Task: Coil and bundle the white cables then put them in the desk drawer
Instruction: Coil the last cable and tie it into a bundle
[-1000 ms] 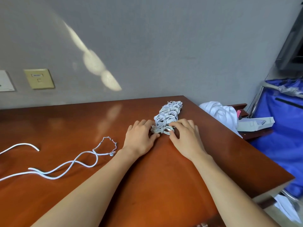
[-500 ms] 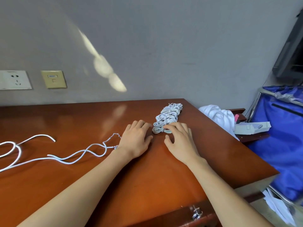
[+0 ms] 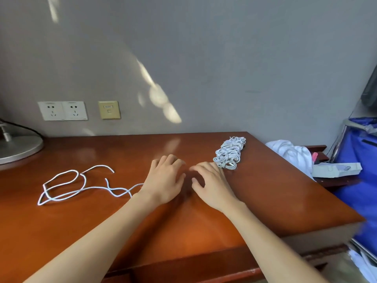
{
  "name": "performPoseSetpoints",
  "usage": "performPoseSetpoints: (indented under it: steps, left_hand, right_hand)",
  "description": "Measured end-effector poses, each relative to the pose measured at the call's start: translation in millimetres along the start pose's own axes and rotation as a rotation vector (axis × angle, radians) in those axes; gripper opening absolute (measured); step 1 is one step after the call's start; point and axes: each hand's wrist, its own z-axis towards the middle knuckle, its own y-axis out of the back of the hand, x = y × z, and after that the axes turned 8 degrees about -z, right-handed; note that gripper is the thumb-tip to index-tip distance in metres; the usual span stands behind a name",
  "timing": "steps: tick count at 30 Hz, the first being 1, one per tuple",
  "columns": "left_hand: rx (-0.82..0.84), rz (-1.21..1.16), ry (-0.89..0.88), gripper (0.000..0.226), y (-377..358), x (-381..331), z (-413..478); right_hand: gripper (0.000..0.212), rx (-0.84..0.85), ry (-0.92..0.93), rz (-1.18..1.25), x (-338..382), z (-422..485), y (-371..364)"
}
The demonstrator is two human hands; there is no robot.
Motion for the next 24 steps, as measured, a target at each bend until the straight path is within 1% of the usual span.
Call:
performPoseSetpoints:
  steps: [4,6,10,12,15,18,24]
  left_hand:
    - [-0.031,-0.021,0.082,0.03,9.7,15.1,-17.3]
    - [-0.079,-0.151,0.172,0.029,11.1,23.1,-24.9]
    - [-0.195,-0.508,0.387,0.027,21.5,27.9,-36.4]
    - [-0.251,-0.618,0.481,0.026,30.4,27.3,-40.8]
    - [-0.32,-0.739,0.574,0.024,41.4,29.2,-44.6]
    - [-0.33,-0.745,0.58,0.022,53.0,32.1,-50.4]
    - [-0.213,-0.547,0.45,0.022,69.7,44.6,-77.7]
  right_hand:
    - [0.032,0.032,0.059,0.021,29.9,0.9,-5.1]
    - [0.031,0.05,0.085,0.037,43.5,0.9,-7.1]
    - [0.033,0.1,0.12,0.049,64.8,0.7,-10.1]
    - [0.033,0.122,0.128,0.055,74.4,-0.3,-10.6]
    - [0.035,0.143,0.138,0.057,87.9,-1.7,-9.9]
    - [0.036,0.159,0.133,0.068,99.9,-4.1,-5.3]
    - [0.032,0.161,0.173,0.063,115.6,-10.4,1.1]
